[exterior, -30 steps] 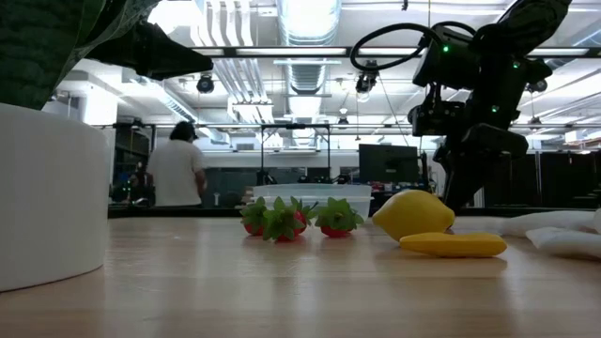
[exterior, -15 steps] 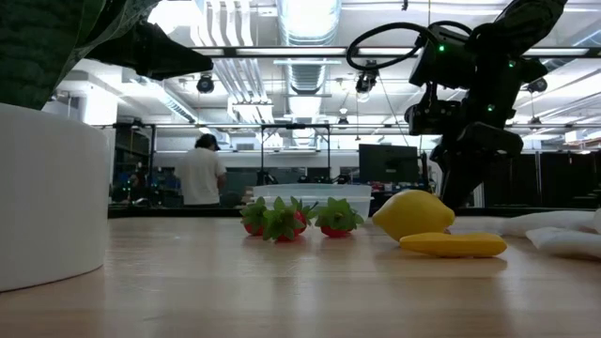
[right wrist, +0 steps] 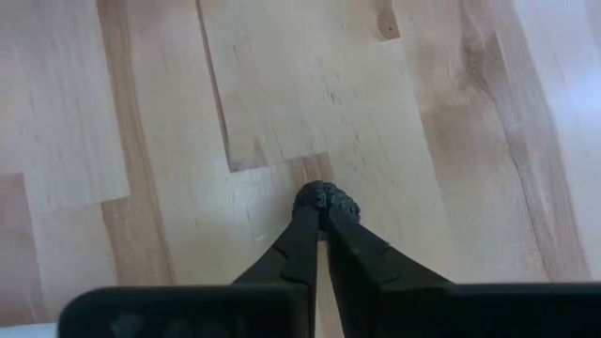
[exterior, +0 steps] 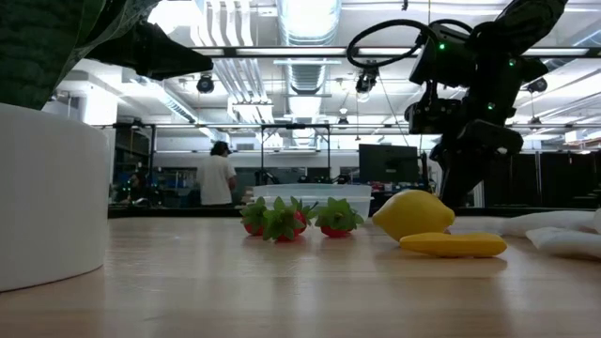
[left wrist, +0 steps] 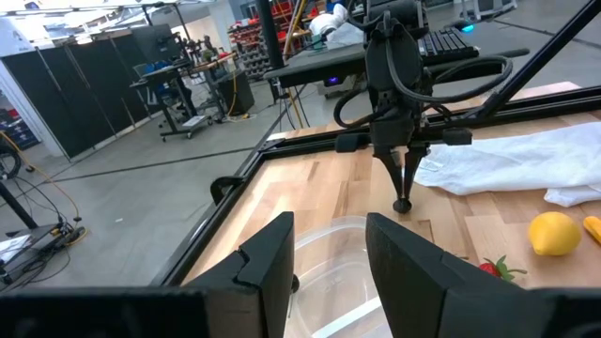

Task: Pick and placing Produce into tupperware
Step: Put the blackberry into the bin

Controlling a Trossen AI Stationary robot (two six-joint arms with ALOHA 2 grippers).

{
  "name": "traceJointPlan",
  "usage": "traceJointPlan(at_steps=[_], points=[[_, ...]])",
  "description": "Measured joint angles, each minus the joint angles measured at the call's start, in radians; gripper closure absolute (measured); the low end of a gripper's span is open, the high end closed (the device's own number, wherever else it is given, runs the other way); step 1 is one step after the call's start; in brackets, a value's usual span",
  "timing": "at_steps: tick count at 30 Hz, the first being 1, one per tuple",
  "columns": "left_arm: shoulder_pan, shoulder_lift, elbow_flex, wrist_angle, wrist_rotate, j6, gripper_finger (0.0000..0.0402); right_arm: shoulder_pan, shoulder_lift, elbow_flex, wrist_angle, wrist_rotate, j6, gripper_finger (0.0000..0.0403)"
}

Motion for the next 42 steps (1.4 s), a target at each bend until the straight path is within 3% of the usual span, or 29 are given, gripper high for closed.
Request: traceJointPlan(at_steps=[15,31,36,42], points=[[0.0,0.0,0.0,0.0,0.0,0.0,0.0281,0.0,-0.056,0.0,0.021,0.005,-0.013,0.0386],[0.0,0.0,-0.002,0.0,0.0,0.0,0.0281,0.0,0.018,0.0,0.06,0.07,-0.061,0.0186],[0.0,0.0,-0.003,0.0,0.0,0.0,0.0281,-0.003,0.046,0.0,0.064,0.073,-0.043,0.016],[0.0,0.0,-0.005,0.0,0.0,0.0,0.0281,-0.005,0.101,0.001,0.095,0.063,-0.033,0.0158]])
